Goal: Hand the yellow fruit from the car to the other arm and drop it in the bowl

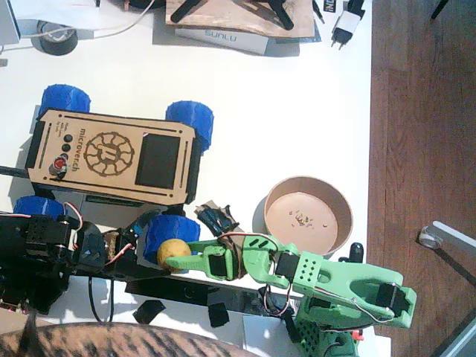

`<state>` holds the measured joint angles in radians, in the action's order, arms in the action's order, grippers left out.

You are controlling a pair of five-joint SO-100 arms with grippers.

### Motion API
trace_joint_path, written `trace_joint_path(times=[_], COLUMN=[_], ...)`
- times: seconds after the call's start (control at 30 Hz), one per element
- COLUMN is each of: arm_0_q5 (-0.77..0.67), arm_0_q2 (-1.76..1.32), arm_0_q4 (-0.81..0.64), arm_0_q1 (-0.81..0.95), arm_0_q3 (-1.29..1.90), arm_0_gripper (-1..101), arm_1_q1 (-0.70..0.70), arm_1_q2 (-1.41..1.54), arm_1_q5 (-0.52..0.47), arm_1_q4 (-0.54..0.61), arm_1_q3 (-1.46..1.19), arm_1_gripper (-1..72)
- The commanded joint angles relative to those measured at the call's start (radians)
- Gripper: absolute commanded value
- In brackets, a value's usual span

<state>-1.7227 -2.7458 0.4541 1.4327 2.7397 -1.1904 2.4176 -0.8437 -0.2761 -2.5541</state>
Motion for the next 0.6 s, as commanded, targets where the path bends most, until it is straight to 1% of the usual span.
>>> trace_joint_path(times=[0.0,0.17,0.4,0.5,0.57], arm_0_q5=[-0.012,-0.012,-0.002,0.003,0.003], arm_0_q2=[-0.021,-0.028,-0.084,-0.091,-0.091], arm_0_q4=[0.003,0.012,0.110,0.146,0.181], arm_0_q1=[-0.002,-0.002,-0.003,-0.021,-0.060], arm_0_q3=[-0.011,-0.011,-0.011,-0.012,-0.012], arm_0_gripper=[63,64,64,62,59], arm_1_q1=[0.006,0.061,0.202,0.252,0.278], arm_1_q2=[0.017,0.048,0.124,0.138,0.147], arm_1_q5=[-0.006,0.003,0.000,-0.003,0.002], arm_1_q4=[0.015,-0.003,-0.014,-0.029,-0.038], arm_1_q3=[0.018,0.014,-0.023,-0.029,-0.034], arm_1_gripper=[-0.2,-0.2,-0.2,-0.2,-0.2])
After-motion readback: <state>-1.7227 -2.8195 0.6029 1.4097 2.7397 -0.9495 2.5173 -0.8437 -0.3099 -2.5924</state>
